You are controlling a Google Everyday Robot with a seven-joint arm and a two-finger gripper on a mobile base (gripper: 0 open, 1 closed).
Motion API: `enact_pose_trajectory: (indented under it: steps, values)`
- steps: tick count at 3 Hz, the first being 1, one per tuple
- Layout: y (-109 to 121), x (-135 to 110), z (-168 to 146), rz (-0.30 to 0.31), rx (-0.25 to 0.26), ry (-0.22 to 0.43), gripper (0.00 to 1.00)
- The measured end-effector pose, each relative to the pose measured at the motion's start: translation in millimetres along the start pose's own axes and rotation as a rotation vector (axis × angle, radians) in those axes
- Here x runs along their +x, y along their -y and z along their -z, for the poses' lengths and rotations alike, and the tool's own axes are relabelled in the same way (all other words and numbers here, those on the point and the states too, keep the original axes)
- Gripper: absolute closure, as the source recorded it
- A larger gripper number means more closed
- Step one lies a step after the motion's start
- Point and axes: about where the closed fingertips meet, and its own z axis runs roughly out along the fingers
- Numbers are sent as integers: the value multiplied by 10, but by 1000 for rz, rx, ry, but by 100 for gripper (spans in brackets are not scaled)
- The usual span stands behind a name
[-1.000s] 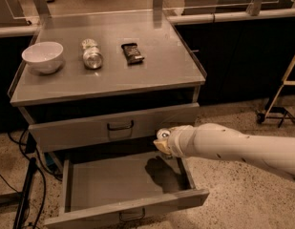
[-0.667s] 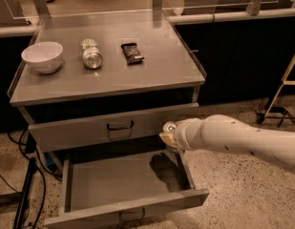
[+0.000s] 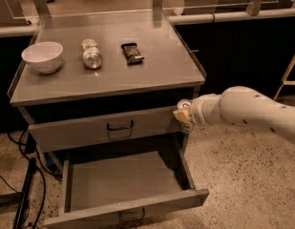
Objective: Pick redbull can from middle drawer and place on counter
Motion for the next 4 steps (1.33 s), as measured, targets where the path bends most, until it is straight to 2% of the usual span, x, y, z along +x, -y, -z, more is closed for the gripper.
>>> enact_pose_trajectory:
  steps: [1, 2, 3, 4]
  values:
    - [-14, -97, 321, -30, -11, 7, 100]
    - [-6, -134, 395, -29, -7, 10, 100]
    - [31, -216, 490, -31, 4, 36, 100]
    - [155, -416, 689, -17, 43, 63, 100]
